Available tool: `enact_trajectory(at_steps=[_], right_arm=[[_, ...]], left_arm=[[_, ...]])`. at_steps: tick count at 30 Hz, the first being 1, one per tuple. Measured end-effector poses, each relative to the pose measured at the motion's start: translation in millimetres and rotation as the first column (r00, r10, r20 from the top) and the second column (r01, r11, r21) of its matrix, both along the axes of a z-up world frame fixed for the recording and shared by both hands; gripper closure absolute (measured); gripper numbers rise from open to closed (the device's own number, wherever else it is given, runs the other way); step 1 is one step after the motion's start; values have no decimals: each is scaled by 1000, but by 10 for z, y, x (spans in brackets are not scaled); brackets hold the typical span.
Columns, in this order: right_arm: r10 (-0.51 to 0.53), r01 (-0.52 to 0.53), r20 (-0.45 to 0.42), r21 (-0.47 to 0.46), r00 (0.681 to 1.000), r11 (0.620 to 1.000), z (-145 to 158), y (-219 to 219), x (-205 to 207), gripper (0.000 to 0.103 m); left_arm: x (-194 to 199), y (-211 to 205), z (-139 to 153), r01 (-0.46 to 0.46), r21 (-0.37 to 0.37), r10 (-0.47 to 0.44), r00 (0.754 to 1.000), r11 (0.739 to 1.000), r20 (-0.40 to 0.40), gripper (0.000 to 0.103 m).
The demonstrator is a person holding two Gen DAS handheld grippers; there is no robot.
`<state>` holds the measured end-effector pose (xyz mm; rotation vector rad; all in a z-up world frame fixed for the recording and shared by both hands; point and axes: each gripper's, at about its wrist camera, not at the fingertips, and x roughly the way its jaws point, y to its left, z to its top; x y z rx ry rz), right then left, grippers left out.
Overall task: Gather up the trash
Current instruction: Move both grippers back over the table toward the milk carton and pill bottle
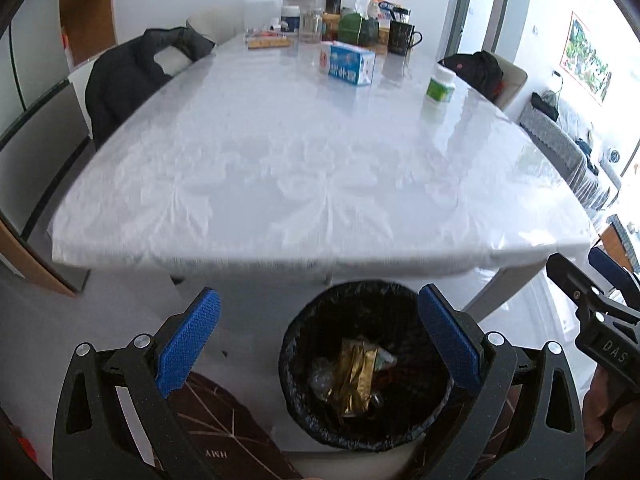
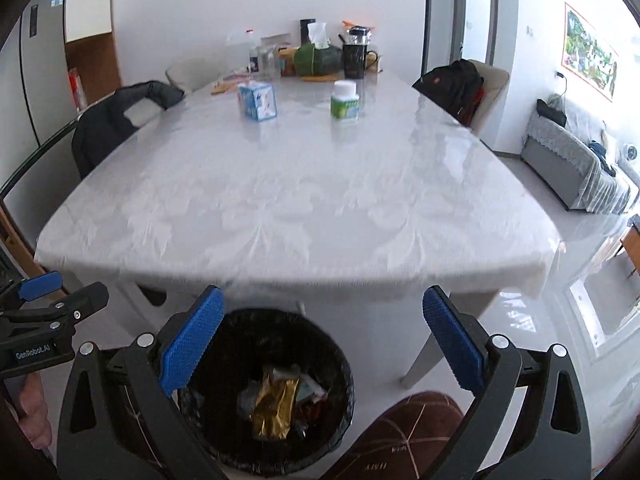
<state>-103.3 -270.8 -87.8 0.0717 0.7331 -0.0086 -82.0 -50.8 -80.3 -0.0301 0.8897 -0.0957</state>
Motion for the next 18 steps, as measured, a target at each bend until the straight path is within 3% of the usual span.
enact_trajectory(at_steps=[18], right_arm=[[-26, 26, -17, 24, 1000, 999, 122, -186, 1022, 8]], left_arm=[[970, -108, 317, -15, 3, 15, 1000, 1000, 0, 6]])
